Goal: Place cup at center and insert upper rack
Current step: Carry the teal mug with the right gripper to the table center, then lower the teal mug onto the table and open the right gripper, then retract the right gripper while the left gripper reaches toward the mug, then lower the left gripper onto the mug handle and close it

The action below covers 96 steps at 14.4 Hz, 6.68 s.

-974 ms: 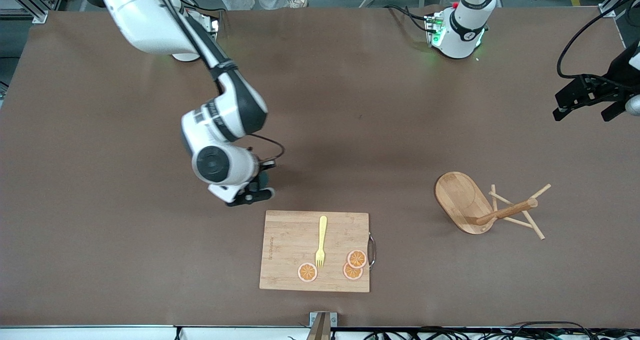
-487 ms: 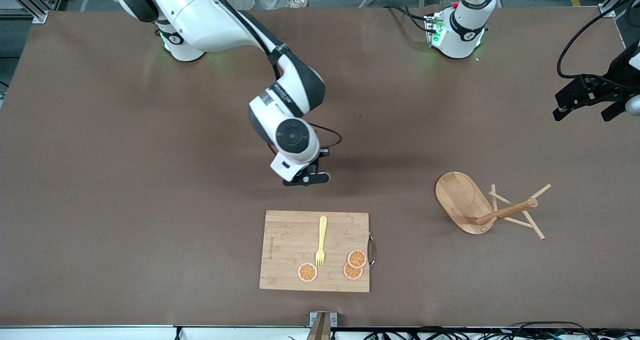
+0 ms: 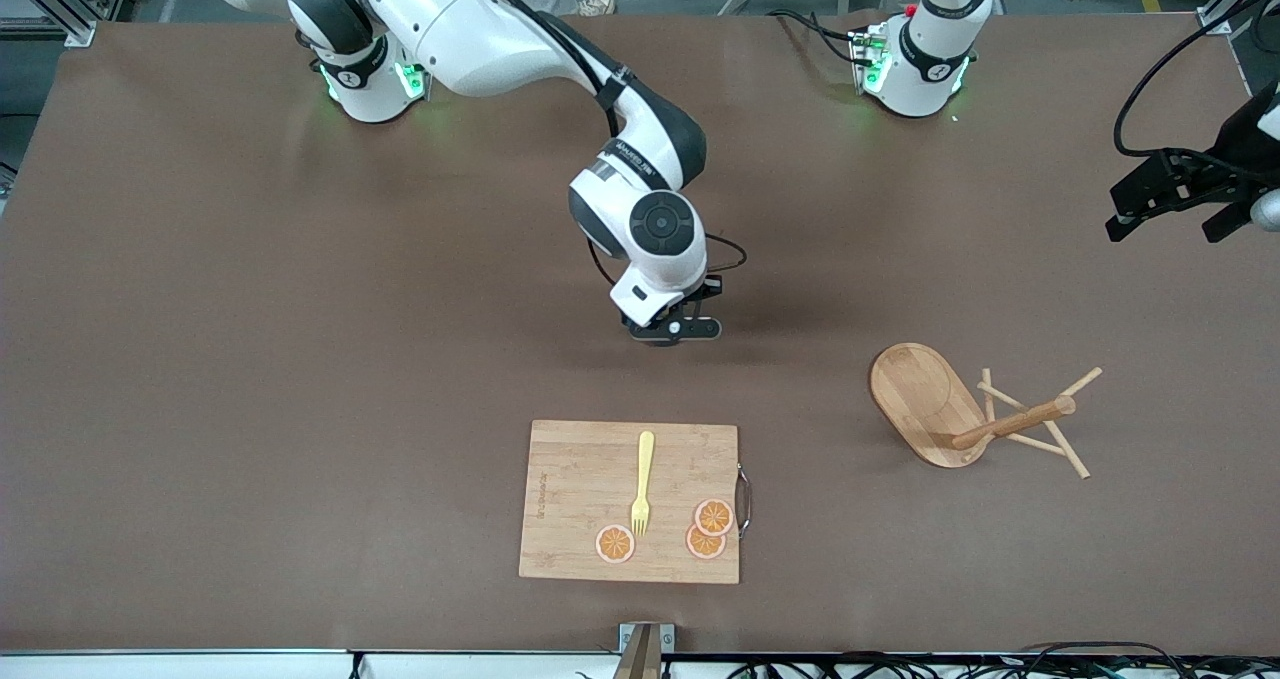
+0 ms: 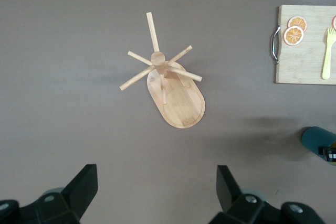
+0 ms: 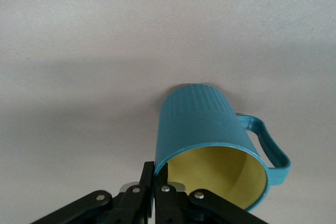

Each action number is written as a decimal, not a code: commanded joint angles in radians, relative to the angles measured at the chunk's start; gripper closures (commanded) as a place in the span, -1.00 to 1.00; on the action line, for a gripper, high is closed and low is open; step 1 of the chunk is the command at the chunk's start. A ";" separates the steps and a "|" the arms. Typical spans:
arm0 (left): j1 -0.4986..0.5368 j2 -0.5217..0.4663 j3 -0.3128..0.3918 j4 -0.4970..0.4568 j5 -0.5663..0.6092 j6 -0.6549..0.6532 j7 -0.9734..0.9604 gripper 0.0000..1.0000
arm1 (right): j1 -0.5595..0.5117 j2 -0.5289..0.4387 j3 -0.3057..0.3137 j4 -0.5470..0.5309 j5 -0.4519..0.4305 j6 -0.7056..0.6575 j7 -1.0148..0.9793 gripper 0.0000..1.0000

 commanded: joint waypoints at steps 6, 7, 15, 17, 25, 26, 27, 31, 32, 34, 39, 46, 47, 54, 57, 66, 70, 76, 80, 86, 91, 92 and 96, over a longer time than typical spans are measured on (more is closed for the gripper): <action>-0.003 0.000 -0.002 0.002 0.004 0.006 -0.007 -1.00 | 0.000 0.007 -0.009 0.025 0.016 -0.003 0.063 -1.00; -0.003 0.000 0.000 0.002 0.004 0.006 -0.007 -1.00 | -0.004 -0.001 -0.010 0.025 0.018 -0.006 0.092 -1.00; -0.003 -0.004 -0.026 0.002 -0.002 0.000 -0.015 -1.00 | -0.175 -0.204 -0.013 0.068 0.010 -0.215 0.121 -1.00; -0.003 -0.010 -0.067 0.002 -0.004 -0.004 -0.030 -1.00 | -0.255 -0.286 -0.029 0.065 -0.022 -0.300 0.095 -1.00; -0.012 0.046 -0.385 0.005 0.048 0.040 -0.593 -1.00 | -0.615 -0.439 -0.035 0.062 -0.186 -0.602 -0.365 -1.00; -0.018 0.058 -0.446 0.005 0.084 0.052 -0.677 -1.00 | -0.649 -0.452 -0.035 0.062 -0.188 -0.602 -0.396 -1.00; -0.026 0.071 -0.490 0.008 0.113 0.055 -0.748 -1.00 | -0.686 -0.459 -0.035 0.062 -0.186 -0.604 -0.423 -1.00; -0.160 0.141 -0.552 0.016 0.226 0.109 -1.056 -1.00 | -0.798 -0.508 -0.062 0.045 -0.174 -0.596 -0.507 -1.00; -0.205 0.172 -0.552 0.016 0.252 0.150 -1.134 -1.00 | -0.806 -0.530 -0.094 0.011 -0.169 -0.589 -0.570 -1.00; -0.288 0.245 -0.552 0.016 0.327 0.219 -1.307 -1.00 | -0.830 -0.594 -0.156 -0.065 -0.113 -0.572 -0.713 -1.00; -0.469 0.437 -0.551 0.018 0.587 0.302 -1.665 -1.00 | -0.856 -0.728 -0.168 -0.231 -0.103 -0.481 -0.908 -1.00; -0.628 0.744 -0.534 0.155 0.949 0.332 -1.985 -1.00 | -0.926 -0.739 -0.062 -0.231 -0.114 -0.486 -0.841 -1.00; -0.642 0.773 -0.523 0.156 1.001 0.362 -2.015 -1.00 | -0.913 -0.736 -0.062 -0.231 -0.114 -0.486 -0.806 -1.00; -0.883 0.882 -0.273 0.154 1.092 0.381 -2.126 -1.00 | -0.910 -0.815 -0.066 -0.366 -0.120 -0.414 -0.876 -1.00; -0.908 0.908 -0.256 0.154 1.115 0.381 -2.126 -1.00 | -0.910 -0.910 -0.064 -0.504 -0.125 -0.345 -0.876 -1.00; -1.079 1.010 -0.069 0.149 1.319 0.349 -2.140 -1.00 | -0.909 -0.926 -0.061 -0.521 -0.143 -0.348 -0.874 -1.00; -1.109 1.028 -0.037 0.149 1.340 0.319 -2.184 -1.00 | -0.912 -0.927 -0.062 -0.521 -0.142 -0.369 -0.871 -1.00; -1.109 1.056 -0.037 0.151 1.476 0.287 -2.265 -1.00 | -0.910 -0.924 -0.066 -0.503 -0.140 -0.374 -0.871 -1.00; -1.110 1.069 -0.037 0.149 1.517 0.279 -2.299 -1.00 | -0.910 -0.924 -0.062 -0.505 -0.140 -0.363 -0.871 -1.00; -1.109 1.069 -0.035 0.151 1.550 0.279 -2.298 -0.91 | -0.909 -0.921 -0.062 -0.506 -0.134 -0.354 -0.873 -1.00; -1.104 1.077 -0.019 0.152 1.572 0.284 -2.298 -0.90 | -0.896 -0.921 -0.061 -0.508 -0.142 -0.357 -0.884 -1.00; -1.104 1.076 -0.015 0.154 1.578 0.287 -2.299 -0.90 | -0.896 -0.921 -0.061 -0.506 -0.142 -0.358 -0.884 -1.00; -1.103 1.077 -0.011 0.156 1.583 0.292 -2.299 -0.90 | -0.896 -0.921 -0.061 -0.505 -0.143 -0.355 -0.885 -1.00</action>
